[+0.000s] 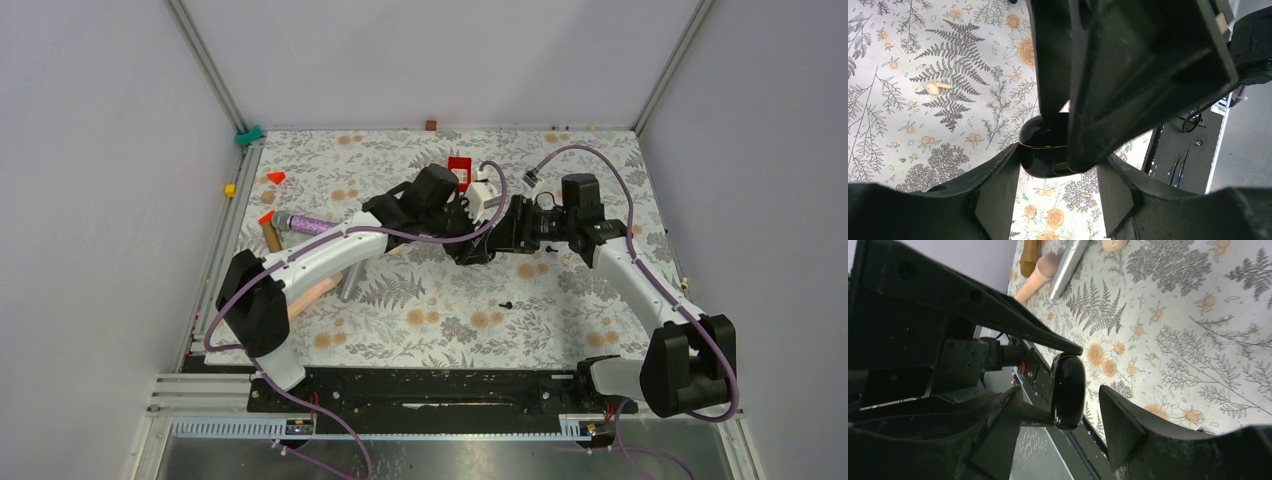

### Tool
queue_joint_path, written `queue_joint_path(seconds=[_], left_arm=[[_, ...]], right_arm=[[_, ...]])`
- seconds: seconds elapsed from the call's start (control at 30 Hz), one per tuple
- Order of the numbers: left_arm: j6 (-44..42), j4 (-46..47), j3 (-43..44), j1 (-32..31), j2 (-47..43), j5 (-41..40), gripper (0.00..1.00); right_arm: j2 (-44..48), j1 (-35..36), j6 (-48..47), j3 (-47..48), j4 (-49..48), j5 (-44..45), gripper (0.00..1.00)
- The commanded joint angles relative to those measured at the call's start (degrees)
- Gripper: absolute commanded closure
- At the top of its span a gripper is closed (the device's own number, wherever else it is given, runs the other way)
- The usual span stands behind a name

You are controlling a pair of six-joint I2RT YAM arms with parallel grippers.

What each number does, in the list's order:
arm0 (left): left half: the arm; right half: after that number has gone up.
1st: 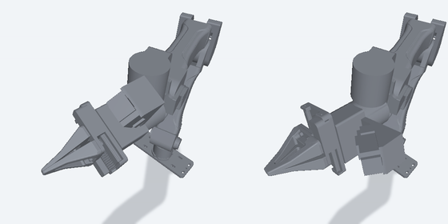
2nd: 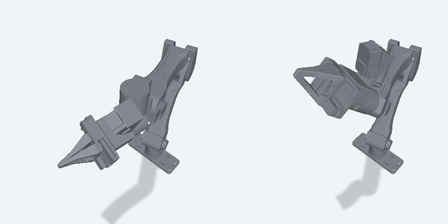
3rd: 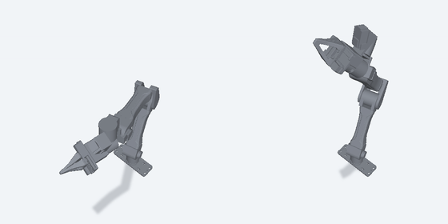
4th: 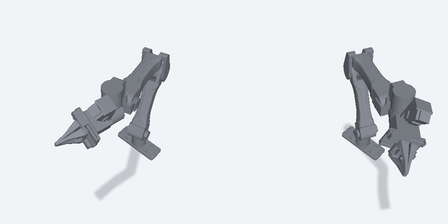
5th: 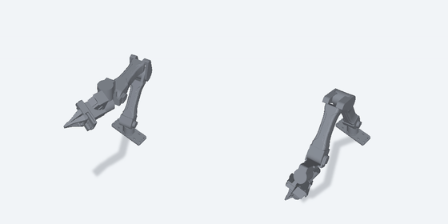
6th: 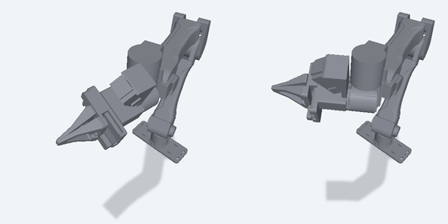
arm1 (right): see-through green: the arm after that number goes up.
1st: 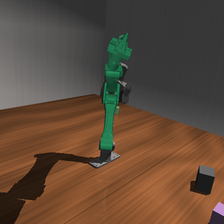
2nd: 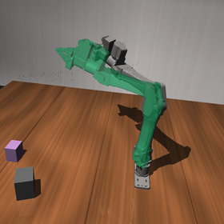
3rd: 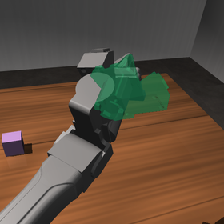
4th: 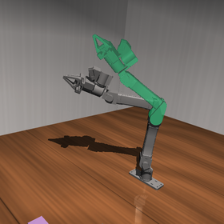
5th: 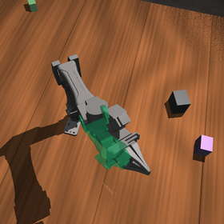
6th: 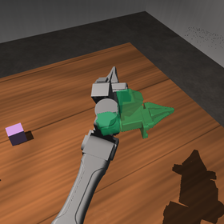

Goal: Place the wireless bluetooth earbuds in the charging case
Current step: Pick up the charging case at the center of the board.

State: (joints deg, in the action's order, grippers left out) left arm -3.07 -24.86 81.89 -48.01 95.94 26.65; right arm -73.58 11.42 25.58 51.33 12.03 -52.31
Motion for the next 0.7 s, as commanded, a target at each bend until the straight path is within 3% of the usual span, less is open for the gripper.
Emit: queue_joint_path(seconds=[0.0, 0.27, 0.47, 0.67], left_arm=[[-0.9, 2.3, 0.8, -0.2, -3.0, -0.8, 0.61], [-1.0, 2.3, 0.8, -0.2, -3.1, -1.2, 0.61], [-0.9, 2.3, 0.6, -0.2, -3.4, -1.2, 0.61], [-0.3, 2.7, 0.8, -0.2, -3.6, -1.5, 0.57]], right_arm=[[1.8, 2.0, -2.9, 0.6, 1.8, -2.9, 0.37], [2.3, 2.3, -3.9, 0.6, 2.4, -3.4, 0.56], [2.3, 2.4, -4.3, 0.3, 2.4, -3.5, 0.60], [2.0, 2.4, -3.5, 1.1, 1.6, -6.4, 0.78]])
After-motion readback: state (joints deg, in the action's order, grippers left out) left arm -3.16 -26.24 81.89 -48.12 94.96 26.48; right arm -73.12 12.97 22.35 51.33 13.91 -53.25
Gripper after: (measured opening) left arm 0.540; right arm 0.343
